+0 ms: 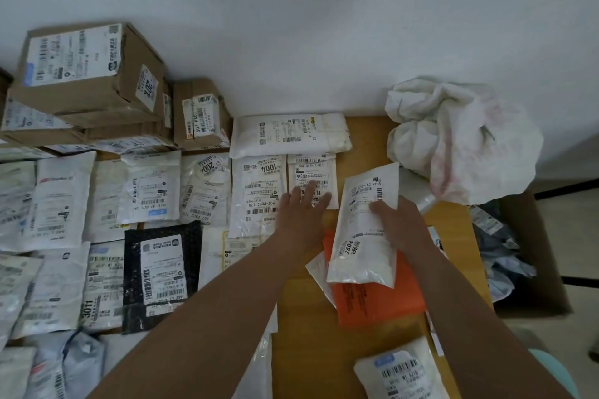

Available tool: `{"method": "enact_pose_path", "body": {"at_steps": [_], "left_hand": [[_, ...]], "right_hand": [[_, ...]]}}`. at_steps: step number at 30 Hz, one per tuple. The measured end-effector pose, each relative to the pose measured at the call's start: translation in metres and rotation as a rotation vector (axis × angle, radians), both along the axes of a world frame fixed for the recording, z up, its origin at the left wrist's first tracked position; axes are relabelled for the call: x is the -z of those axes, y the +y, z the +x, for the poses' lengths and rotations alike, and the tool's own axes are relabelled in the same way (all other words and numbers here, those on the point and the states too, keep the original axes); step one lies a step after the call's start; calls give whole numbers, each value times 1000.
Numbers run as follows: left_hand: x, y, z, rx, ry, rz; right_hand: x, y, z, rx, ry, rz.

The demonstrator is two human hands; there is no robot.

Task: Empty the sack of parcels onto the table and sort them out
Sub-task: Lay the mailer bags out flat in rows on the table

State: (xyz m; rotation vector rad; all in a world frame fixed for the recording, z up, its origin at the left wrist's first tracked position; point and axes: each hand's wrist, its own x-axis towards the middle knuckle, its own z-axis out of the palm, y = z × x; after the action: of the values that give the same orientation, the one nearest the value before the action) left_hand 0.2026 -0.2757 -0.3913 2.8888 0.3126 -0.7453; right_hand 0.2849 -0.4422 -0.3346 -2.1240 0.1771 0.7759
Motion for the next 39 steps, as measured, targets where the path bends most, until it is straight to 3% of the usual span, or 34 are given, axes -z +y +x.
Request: {"method": "enact_pose_path", "body": {"at_steps": [7, 10, 13, 15, 19, 22, 26, 29, 32, 34, 37, 39], "left_hand": [[-4, -3, 11, -87, 27, -22], [-13, -9, 4, -169, -176, -97], [-24, -17, -4, -519, -397, -454], [-35, -27, -14, -746, -348, -753], [-41, -35, -38, -1111, -108, -1111], [-39, -29, -56, -1285, -85, -1236], [-39, -21, -87, -1307, -303, -1182], [-39, -19, -110, -1356, -407, -1012], [-35, -21, -130, -1413, -413, -847], [-34, -24, -142, -1408, -401, -805], [-33, -33, -155, -1353, -345, -802], [-35, -42, -164, -1305, -291, -800]], "right_hand": [[10, 2, 20, -46, 12, 12], [8, 9, 25, -80, 11, -10], [1, 9, 20, -57, -13, -30], [-3, 6, 6, 1, -3, 39], [-2, 9, -33, 82, 70, 221], [-2, 13, -57, 17, 105, 323], [-2, 16, -84, -41, 128, 343], [3, 8, -104, -117, -33, 191], [15, -14, -124, -387, -428, -374], [24, -29, -141, -546, -363, -637], [42, -48, -161, -680, -172, -754], [48, -60, -167, -712, -190, -796]]}}
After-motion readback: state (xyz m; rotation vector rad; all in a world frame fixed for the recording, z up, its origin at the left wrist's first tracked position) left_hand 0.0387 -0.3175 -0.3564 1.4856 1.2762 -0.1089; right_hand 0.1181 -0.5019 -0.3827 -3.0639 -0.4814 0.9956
